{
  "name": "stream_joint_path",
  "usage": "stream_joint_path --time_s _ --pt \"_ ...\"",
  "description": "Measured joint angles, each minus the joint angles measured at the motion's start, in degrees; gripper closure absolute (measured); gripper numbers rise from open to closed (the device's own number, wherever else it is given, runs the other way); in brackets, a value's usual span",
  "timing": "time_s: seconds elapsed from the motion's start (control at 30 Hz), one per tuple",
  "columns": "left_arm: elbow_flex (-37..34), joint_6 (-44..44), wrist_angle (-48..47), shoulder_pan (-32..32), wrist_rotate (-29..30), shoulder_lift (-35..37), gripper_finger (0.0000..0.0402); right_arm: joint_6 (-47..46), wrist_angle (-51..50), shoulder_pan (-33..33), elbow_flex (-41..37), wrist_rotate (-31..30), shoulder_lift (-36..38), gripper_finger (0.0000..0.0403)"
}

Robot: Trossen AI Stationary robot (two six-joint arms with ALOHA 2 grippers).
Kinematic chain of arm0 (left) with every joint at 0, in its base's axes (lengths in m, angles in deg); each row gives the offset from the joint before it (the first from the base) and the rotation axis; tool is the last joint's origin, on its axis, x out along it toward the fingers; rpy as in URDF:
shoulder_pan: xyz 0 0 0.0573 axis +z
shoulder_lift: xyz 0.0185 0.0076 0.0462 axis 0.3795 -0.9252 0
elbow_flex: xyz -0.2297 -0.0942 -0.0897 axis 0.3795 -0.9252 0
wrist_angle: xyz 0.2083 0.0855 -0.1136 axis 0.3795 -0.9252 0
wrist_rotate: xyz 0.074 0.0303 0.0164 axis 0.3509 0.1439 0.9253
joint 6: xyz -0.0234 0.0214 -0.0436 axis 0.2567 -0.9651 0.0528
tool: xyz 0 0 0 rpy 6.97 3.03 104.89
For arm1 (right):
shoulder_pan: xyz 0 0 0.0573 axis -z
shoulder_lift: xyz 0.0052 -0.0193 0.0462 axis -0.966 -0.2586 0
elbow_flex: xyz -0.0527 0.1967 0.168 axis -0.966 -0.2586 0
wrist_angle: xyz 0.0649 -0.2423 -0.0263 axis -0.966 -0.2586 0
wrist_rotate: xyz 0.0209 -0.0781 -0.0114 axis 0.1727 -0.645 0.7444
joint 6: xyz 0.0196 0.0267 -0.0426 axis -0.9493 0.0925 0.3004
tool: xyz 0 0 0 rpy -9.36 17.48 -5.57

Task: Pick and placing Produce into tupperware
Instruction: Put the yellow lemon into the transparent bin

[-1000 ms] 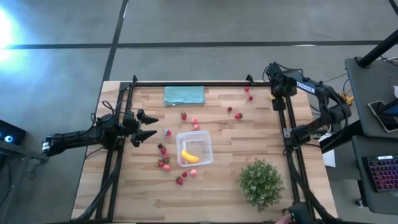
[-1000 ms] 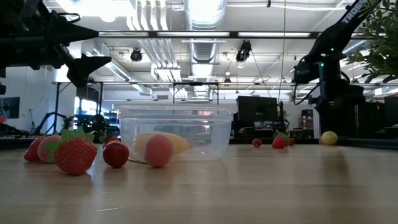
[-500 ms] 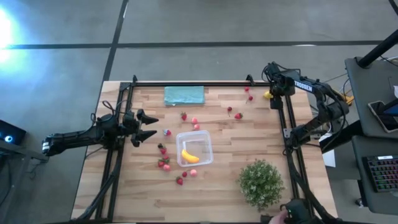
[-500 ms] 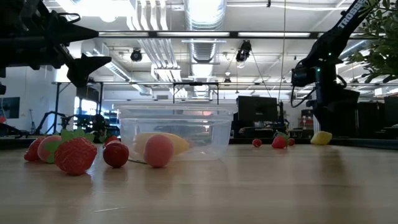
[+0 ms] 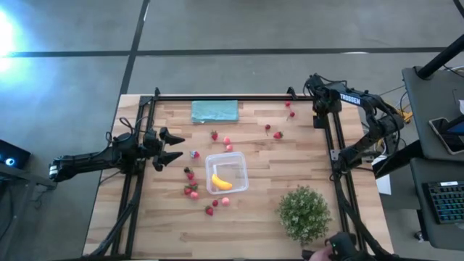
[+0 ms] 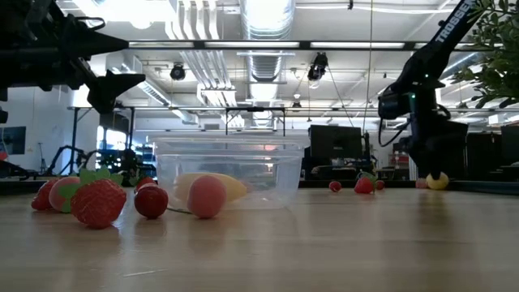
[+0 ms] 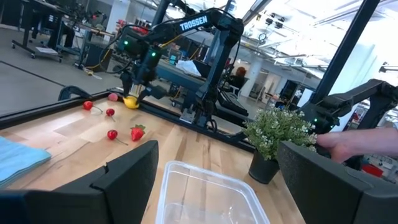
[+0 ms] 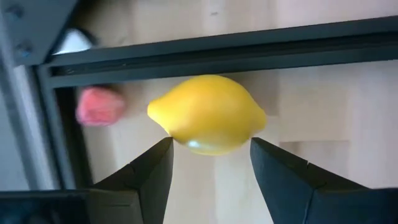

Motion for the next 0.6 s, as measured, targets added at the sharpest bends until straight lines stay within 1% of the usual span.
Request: stream_joint_path --time_s 0.07,0.13,0.27,0.33,0.43,0.6 --pt "0.0 0.0 0.1 0.0 0.0 0.1 0.0088 -0.9 -1.1 -0.1 0.0 0.6 0.0 0.0197" --pt "0.0 0.0 0.0 0.0 0.0 0.0 0.0088 0.1 -0.9 -0.1 0.0 0.6 0.0 0.0197" --pt "0.0 0.0 0.0 0.0 0.0 0.0 0.0088 7.2 0.3 -0.1 0.0 0.9 0.3 0.0197" --pt "0.0 0.0 0.0 0.0 0.0 0.1 0.0088 10.7 -0.1 -0.1 0.0 2.1 0.7 0.0197" --pt "0.0 0.0 0.0 0.0 0.0 0.1 0.0088 10.7 -2.4 -0.1 0.0 3.3 1.5 0.0197" --pt "0.0 0.0 0.0 0.0 0.0 0.0 0.0088 11.3 -2.7 -0.5 0.0 3.3 2.6 0.0197"
